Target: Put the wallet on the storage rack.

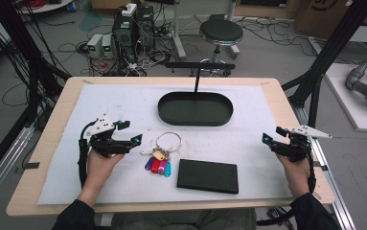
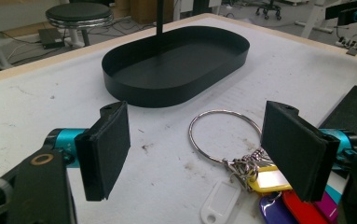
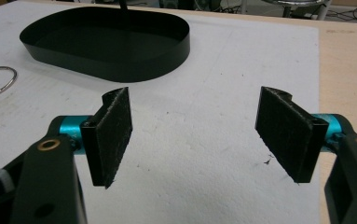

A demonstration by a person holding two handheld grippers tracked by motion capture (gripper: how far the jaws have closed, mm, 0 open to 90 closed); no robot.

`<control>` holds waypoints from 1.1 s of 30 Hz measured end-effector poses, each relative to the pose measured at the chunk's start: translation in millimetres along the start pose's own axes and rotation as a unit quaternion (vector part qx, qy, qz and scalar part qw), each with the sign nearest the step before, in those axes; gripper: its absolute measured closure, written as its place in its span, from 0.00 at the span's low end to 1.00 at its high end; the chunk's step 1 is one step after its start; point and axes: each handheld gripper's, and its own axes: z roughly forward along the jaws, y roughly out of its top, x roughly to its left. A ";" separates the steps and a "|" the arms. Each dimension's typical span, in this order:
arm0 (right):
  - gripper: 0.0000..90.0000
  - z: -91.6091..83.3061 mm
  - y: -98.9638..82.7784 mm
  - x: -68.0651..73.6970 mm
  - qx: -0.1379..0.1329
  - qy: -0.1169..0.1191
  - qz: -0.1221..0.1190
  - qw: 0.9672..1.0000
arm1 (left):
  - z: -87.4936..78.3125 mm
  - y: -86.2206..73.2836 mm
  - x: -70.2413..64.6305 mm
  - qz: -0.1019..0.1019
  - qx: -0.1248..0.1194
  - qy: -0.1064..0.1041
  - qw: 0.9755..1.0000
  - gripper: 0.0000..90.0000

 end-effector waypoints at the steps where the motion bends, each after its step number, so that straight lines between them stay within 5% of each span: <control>1: 0.31 0.0 0.0 0.0 0.000 0.000 0.000 1.000 | 0.5 -0.1 0.0 -0.001 0.001 -0.001 1.000 0.27; 7: 0.31 4.7 0.2 2.0 0.008 -0.001 -0.011 1.000 | 2.7 3.4 0.4 -0.024 -0.003 0.001 1.000 0.27; 22: 0.31 6.5 1.7 2.4 0.004 -0.008 -0.009 1.000 | 14.4 25.7 -3.4 -0.019 0.007 -0.011 1.000 0.33; 33: 0.31 8.6 2.1 3.2 0.009 -0.009 -0.009 1.000 | 51.8 27.1 -0.4 -0.042 0.043 -0.020 0.998 0.42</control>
